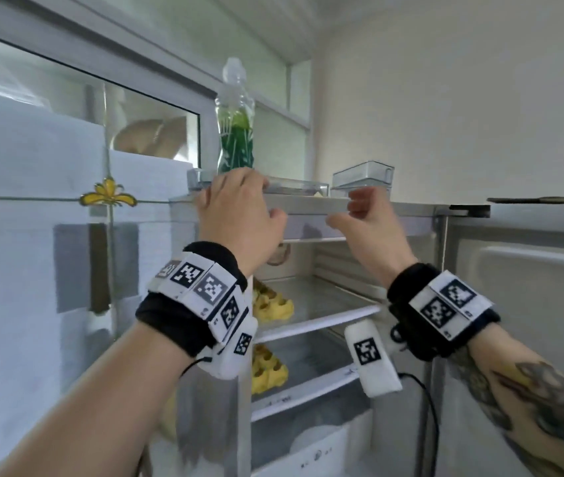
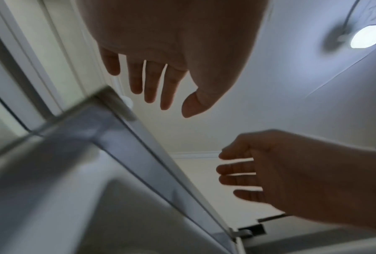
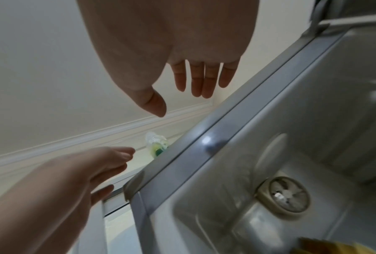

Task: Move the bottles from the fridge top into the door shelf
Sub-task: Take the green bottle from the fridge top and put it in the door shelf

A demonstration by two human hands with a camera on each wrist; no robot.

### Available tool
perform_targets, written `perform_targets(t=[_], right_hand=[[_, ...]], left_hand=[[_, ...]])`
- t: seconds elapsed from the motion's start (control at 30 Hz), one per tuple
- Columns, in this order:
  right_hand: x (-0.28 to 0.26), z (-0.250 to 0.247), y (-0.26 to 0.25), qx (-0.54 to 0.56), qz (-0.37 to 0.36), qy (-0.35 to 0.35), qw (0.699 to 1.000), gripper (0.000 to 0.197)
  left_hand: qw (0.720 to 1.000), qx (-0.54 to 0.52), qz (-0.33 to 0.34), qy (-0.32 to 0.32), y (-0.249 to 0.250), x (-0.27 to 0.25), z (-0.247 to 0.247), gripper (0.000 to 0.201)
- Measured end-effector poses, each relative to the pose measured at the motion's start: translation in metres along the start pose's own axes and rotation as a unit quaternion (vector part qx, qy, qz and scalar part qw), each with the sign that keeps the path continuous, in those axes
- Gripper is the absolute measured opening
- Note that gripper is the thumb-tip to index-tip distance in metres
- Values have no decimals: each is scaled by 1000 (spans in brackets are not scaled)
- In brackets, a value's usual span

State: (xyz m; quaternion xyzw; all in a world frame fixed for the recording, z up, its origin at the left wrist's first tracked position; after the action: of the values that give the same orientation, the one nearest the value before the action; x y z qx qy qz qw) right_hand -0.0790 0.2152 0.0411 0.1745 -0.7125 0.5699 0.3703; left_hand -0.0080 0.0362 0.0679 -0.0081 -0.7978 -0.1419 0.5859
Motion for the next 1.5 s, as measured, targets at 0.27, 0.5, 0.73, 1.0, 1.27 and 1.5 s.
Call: perform_targets(t=[0.27, 0.5, 0.73, 1.0, 1.27, 1.5], right_hand=[[49, 76, -64, -3, 3, -66, 998, 70], [87, 126, -76, -17, 49, -105, 993, 89], [109, 165, -86, -2, 99, -106, 989, 88], [118, 186, -91, -51, 87, -181, 978, 68], [185, 228, -43, -61, 106, -257, 959, 98], [130, 184, -90, -214, 31, -179, 960, 70]], left_hand=[[998, 49, 6, -46, -56, 11, 5, 54], [997, -1, 12, -78, -72, 12, 13, 53], [995, -40, 35, -88, -72, 18, 12, 35], [988, -93, 34, -120, -74, 30, 6, 29], [990, -74, 56, -105, -74, 30, 7, 28], [990, -87, 50, -96, -70, 28, 8, 27]])
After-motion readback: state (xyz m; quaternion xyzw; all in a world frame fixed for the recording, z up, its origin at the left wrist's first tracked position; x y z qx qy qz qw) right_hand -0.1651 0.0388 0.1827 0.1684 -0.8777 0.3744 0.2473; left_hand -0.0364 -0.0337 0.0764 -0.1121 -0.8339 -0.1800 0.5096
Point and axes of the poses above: each hand's wrist, its own x-axis towards the middle knuckle, its own z-axis out of the palm, y = z × x, the point moved 7 cm from there along x, towards the middle knuckle, and after that the axes turned 10 degrees about y, right-handed, at the moved point
